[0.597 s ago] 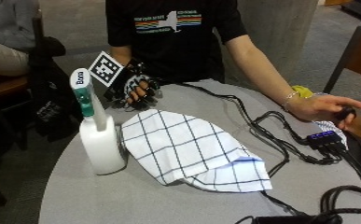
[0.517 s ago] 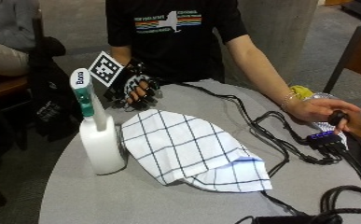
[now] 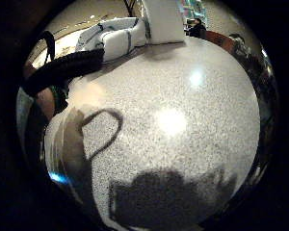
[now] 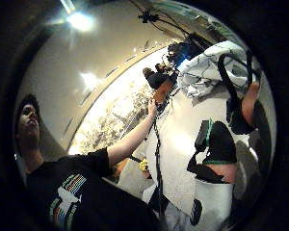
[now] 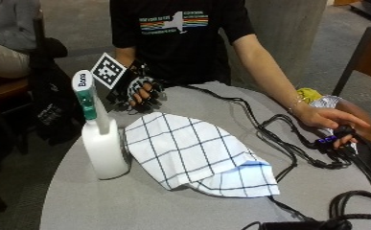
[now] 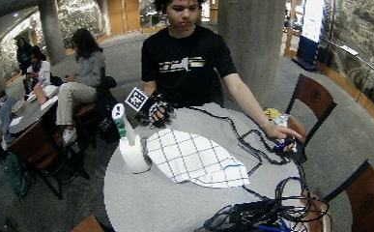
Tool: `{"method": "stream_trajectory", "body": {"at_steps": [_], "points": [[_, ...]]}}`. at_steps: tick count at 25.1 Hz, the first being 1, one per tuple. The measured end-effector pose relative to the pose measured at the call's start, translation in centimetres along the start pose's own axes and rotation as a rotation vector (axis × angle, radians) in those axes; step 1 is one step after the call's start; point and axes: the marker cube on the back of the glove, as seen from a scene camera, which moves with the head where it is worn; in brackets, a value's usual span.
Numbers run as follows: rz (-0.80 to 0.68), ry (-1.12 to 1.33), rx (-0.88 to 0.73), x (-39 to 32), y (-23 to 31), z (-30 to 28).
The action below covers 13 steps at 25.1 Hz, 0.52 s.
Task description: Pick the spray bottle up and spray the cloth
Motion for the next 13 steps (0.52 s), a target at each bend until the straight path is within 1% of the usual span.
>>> {"method": "stream_trajectory", "body": {"at_steps": [3,6,8,10,13], "points": [[-0.011,-0.028,0.001,-0.1,-0.4,0.0],[0.063,-0.084,0.054,-1.1,-2.1,-0.6],[0.083,-0.097,0.064,-1.8,-2.3,-2.3],[0.082,-0.073,0.074,-2.6,-2.2,-3.9],[0.048,-0.036,0.059,-4.0,-1.8,-4.9]]}}
